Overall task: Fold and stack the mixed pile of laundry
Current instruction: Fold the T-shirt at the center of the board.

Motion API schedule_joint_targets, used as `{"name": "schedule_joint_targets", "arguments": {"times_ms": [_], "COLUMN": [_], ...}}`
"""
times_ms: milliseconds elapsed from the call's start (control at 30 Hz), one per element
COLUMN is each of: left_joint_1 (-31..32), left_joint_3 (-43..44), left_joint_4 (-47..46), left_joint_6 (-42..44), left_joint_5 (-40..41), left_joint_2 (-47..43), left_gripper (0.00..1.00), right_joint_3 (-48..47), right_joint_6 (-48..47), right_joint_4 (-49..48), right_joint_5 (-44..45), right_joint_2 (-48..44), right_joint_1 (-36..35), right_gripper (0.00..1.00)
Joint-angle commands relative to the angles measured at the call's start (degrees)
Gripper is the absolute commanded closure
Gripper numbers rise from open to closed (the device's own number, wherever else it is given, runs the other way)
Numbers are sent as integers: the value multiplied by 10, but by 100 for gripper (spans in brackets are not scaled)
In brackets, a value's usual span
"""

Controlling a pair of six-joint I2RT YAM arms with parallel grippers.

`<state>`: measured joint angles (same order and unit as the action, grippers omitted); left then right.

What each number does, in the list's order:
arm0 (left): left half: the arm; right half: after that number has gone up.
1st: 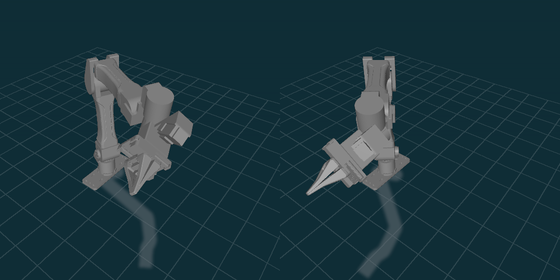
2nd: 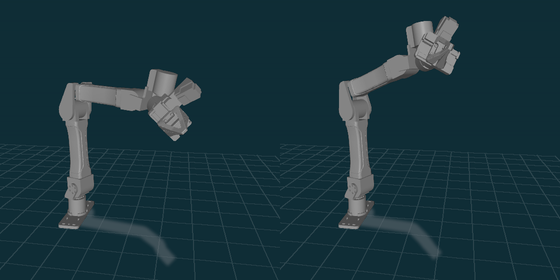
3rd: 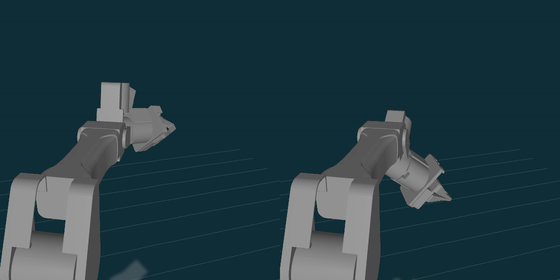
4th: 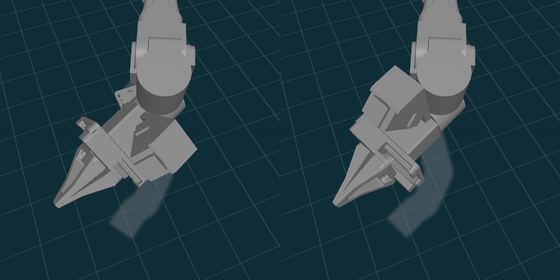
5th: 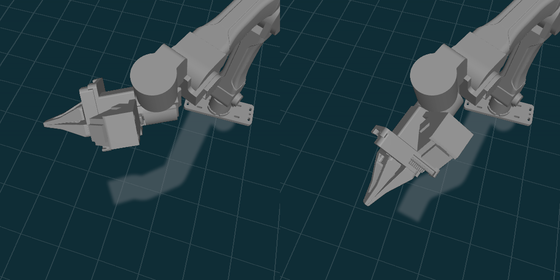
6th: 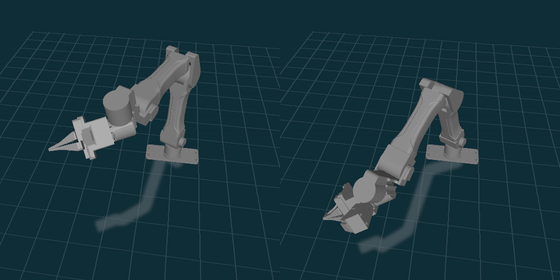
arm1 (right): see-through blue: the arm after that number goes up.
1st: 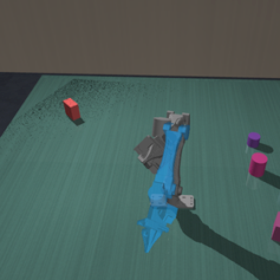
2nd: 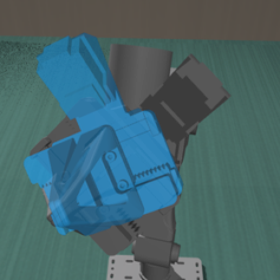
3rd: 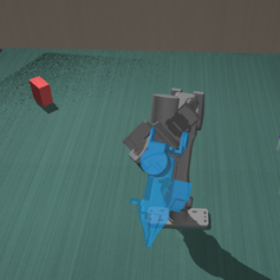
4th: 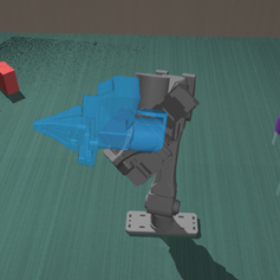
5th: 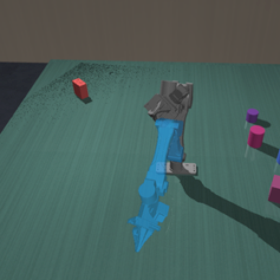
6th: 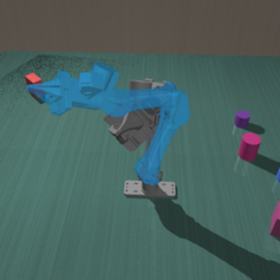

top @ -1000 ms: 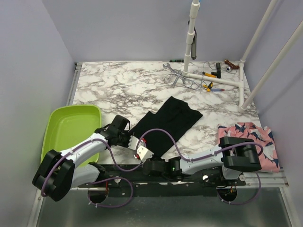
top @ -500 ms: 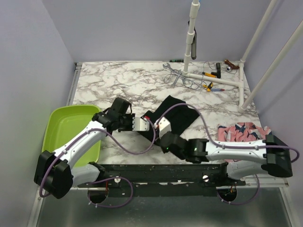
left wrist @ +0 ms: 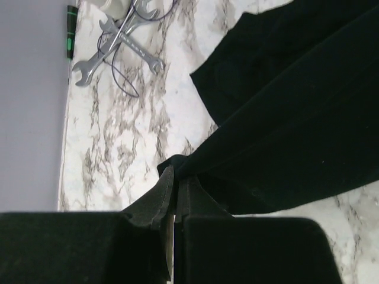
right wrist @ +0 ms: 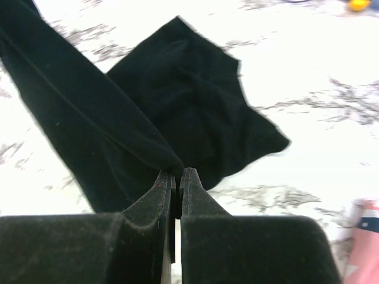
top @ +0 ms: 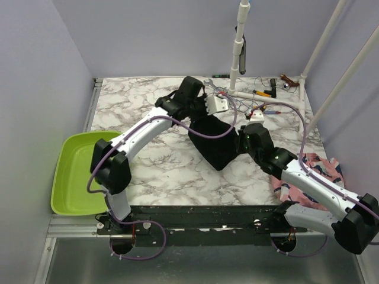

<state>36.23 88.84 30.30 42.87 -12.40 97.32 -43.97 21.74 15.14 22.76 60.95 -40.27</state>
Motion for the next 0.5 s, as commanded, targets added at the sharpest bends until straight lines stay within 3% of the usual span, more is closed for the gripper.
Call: {"name": "schedule_joint_targets", "arguments": {"times_ms": [0, 233, 467], "left_joint_1": [24, 51, 58], "left_joint_3": [164, 326, 391], "left_joint_4": [49, 70, 64], "left_joint_6": [-39, -39, -8], "left_joint_5": [54, 101, 151], "left_joint_2": [120, 261, 352], "left_gripper": [100, 100, 100], "right_joint_3": [-4, -5, -29], "right_joint_6": [-30, -57, -61], "right_joint_4": [35, -33, -71], "right_joint_5": [-49, -88, -98], "right_joint_2": [21, 89, 171], "right_joint_1": [96, 194, 236], "right_gripper": [99, 100, 99]}}
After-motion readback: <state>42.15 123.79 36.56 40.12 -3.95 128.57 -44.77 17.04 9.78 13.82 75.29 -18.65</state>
